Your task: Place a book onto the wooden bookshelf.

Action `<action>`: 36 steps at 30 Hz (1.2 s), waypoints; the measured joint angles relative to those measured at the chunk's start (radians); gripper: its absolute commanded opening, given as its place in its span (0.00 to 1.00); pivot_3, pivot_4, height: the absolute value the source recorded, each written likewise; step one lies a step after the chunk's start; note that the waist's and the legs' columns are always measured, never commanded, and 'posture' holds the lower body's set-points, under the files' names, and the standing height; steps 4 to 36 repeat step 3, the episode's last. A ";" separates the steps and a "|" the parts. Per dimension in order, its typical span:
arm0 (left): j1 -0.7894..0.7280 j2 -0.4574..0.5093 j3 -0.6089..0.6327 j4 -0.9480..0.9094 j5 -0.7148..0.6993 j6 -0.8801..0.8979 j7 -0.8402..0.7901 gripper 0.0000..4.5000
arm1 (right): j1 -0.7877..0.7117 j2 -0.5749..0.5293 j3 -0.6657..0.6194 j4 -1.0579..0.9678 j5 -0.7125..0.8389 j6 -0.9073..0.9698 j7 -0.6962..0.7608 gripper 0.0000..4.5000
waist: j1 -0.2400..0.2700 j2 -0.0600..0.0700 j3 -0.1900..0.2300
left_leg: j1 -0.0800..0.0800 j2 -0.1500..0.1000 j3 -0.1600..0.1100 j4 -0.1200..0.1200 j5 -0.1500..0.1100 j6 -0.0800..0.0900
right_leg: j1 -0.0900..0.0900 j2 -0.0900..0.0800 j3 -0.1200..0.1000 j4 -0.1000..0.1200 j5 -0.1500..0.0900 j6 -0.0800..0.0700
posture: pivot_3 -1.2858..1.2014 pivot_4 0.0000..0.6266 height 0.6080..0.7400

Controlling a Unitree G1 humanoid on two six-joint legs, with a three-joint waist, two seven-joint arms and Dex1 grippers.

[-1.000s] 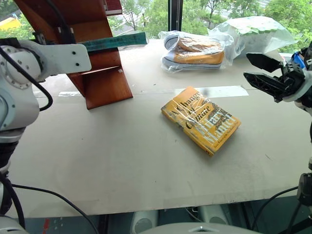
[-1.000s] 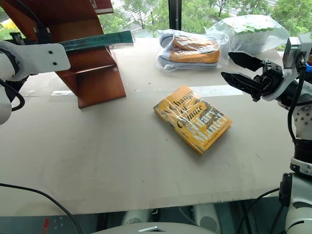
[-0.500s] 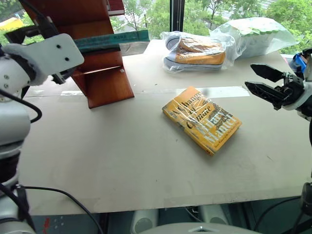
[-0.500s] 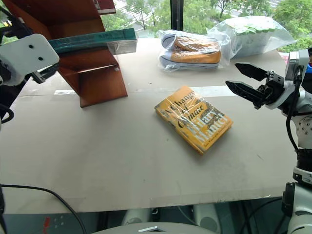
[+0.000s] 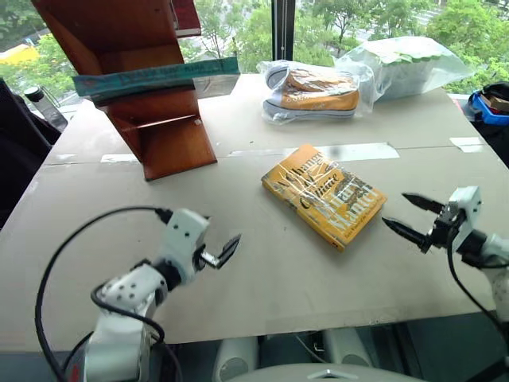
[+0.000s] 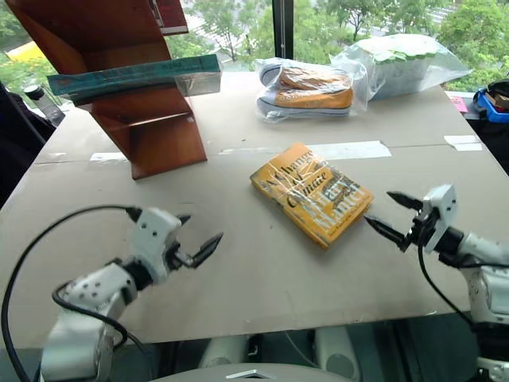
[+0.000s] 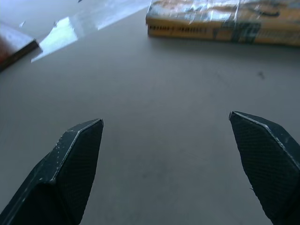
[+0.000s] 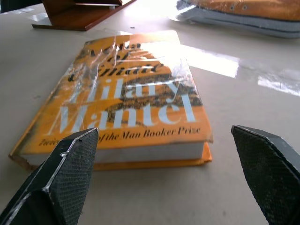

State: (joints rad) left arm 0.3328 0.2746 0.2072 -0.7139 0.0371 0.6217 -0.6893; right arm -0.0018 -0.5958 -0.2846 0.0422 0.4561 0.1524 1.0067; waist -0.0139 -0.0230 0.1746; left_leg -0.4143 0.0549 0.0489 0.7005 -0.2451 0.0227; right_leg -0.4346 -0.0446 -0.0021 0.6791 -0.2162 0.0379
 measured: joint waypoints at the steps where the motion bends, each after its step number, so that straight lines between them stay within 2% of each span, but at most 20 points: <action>1: 0.037 -0.012 0.001 0.025 -0.001 -0.045 0.016 0.98 | 0.016 0.000 -0.002 0.019 -0.013 -0.029 -0.001 1.00 | 0.002 0.000 0.000 | 0.000 0.000 0.000 0.001 0.000 0.000 | 0.000 -0.001 0.000 0.000 0.000 0.000 | 0.52 0.24 0.64; 3: 0.070 -0.016 0.006 0.060 -0.018 -0.145 0.046 0.98 | 0.037 -0.003 -0.003 0.061 -0.044 -0.107 0.009 1.00 | 0.006 0.001 -0.001 | 0.000 0.000 -0.001 0.001 -0.001 -0.001 | 0.000 -0.002 -0.001 0.000 0.000 0.000 | 0.52 0.24 0.64; 36: 0.070 -0.016 0.006 0.060 -0.018 -0.145 0.046 0.98 | 0.037 -0.003 -0.003 0.061 -0.044 -0.107 0.009 1.00 | 0.006 0.001 -0.001 | 0.000 0.000 -0.001 0.001 -0.001 -0.001 | 0.000 -0.002 -0.001 0.000 0.000 0.000 | 0.52 0.24 0.64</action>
